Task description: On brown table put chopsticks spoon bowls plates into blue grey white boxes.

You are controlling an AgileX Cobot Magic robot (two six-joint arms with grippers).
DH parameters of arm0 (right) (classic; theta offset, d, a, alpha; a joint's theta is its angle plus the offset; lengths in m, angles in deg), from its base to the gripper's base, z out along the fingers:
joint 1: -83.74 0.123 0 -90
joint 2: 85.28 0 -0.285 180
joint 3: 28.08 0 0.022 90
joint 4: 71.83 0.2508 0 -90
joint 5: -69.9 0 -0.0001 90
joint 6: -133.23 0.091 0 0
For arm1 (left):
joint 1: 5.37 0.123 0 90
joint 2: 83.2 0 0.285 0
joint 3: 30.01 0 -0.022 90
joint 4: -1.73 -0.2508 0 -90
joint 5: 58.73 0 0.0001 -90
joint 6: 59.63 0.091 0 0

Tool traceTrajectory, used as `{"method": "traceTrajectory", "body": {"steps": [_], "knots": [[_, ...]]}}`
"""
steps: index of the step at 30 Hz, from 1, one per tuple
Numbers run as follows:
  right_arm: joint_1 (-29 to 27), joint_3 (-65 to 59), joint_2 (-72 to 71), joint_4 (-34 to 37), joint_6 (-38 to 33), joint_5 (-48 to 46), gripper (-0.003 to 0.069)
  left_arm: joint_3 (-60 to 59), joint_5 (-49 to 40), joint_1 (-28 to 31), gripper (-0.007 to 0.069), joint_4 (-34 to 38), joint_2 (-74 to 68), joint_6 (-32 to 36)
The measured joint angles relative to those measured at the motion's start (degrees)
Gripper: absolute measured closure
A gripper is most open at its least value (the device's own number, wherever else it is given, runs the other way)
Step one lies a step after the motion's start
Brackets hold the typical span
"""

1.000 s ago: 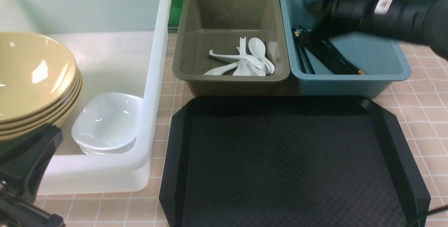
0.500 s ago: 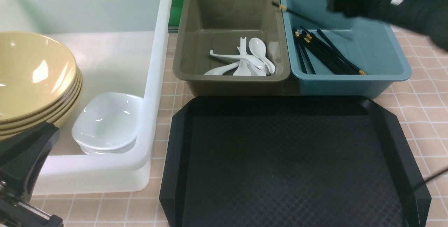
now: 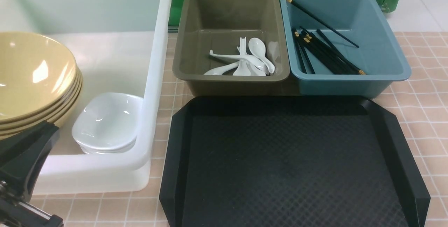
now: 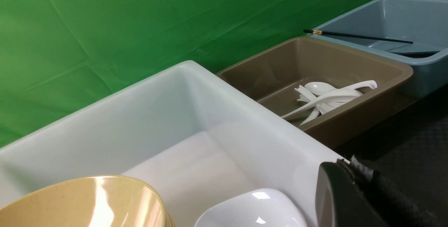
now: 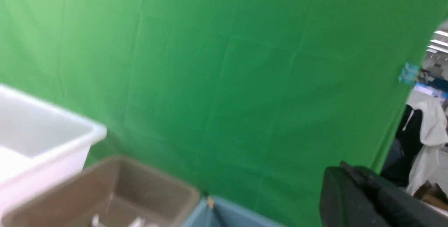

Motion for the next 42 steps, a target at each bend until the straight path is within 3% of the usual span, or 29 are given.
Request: {"method": "traceTrajectory", "body": {"steps": [8,13,18,23,30,34,38,42], "knots": [[0.00,-31.21,-11.76,0.00,-0.81,5.80,0.0622,0.00,0.08,0.00,0.0631,0.00,0.00,0.00],[0.00,-43.15,-11.88,0.00,3.60,5.63,0.0621,0.00,0.08,0.00,0.0631,0.00,0.00,0.00],[-0.45,-44.94,-11.94,0.00,4.90,0.52,0.0621,0.00,0.12,0.00,0.0631,0.00,0.00,0.00],[-1.70,-45.01,-13.86,0.00,6.38,3.03,0.0620,0.00,0.12,0.00,0.0631,0.00,0.00,0.00],[-11.31,-45.01,-26.62,-0.04,6.76,3.55,0.0616,0.00,0.12,0.00,0.0631,0.00,0.00,0.00],[-17.63,-45.01,-34.16,-1.28,10.13,-1.64,0.0616,0.00,0.19,0.00,0.0631,0.00,0.00,0.00],[-18.28,-45.01,-34.65,-2.94,15.33,-7.20,0.0615,0.00,0.02,0.00,0.0631,0.00,0.00,0.00],[-18.18,-45.06,-34.65,-3.34,16.24,-9.50,0.0612,0.00,0.02,0.00,0.0631,0.00,0.00,0.00]]}}
